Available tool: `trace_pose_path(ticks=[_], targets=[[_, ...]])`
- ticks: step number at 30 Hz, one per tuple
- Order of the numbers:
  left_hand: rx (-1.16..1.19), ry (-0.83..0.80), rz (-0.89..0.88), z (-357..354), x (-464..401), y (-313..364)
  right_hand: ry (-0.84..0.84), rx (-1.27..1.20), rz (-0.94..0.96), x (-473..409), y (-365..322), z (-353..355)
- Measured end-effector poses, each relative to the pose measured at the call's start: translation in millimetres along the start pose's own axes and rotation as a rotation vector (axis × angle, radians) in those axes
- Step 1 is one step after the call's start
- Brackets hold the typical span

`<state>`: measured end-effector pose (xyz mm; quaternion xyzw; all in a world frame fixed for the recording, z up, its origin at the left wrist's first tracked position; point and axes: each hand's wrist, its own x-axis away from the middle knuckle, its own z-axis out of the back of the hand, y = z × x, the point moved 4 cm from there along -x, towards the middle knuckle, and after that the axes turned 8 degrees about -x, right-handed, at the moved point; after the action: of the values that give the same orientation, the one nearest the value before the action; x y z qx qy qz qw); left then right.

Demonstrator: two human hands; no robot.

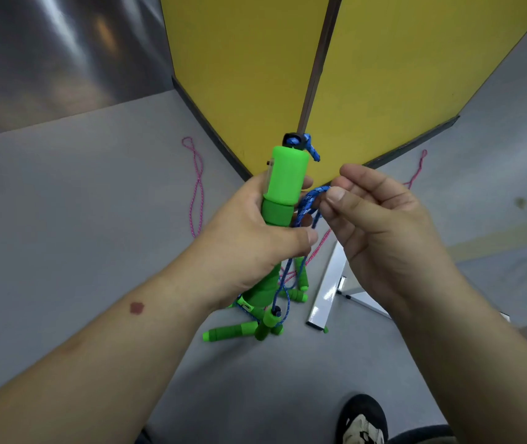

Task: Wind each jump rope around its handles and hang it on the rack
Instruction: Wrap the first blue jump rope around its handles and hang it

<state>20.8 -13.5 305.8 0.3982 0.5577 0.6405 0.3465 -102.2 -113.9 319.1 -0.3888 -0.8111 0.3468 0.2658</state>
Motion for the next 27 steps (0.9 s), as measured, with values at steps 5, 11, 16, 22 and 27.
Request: trace_pose_path(ticks=[5, 11, 16, 22, 27], targets=[[-0.102, 0.054, -0.023, 3, -3, 0, 0.008, 0.004, 0.007, 0, 0, 2], [0.121, 0.070, 0.046, 5, 0, 5, -0.127, 0.323, 0.077, 3, 0, 0], [-0.001, 0.111, 0.028, 11, 0, 6, -0.233, 0.576, 0.084, 6, 12, -2], [-0.143, 0.190, -0.063, 16, 2, 10, -0.242, 0.745, 0.133, 3, 10, 2], [-0.154, 0.309, -0.064, 24, 0, 11, -0.100, 0.627, 0.142, -1, 1, 7]])
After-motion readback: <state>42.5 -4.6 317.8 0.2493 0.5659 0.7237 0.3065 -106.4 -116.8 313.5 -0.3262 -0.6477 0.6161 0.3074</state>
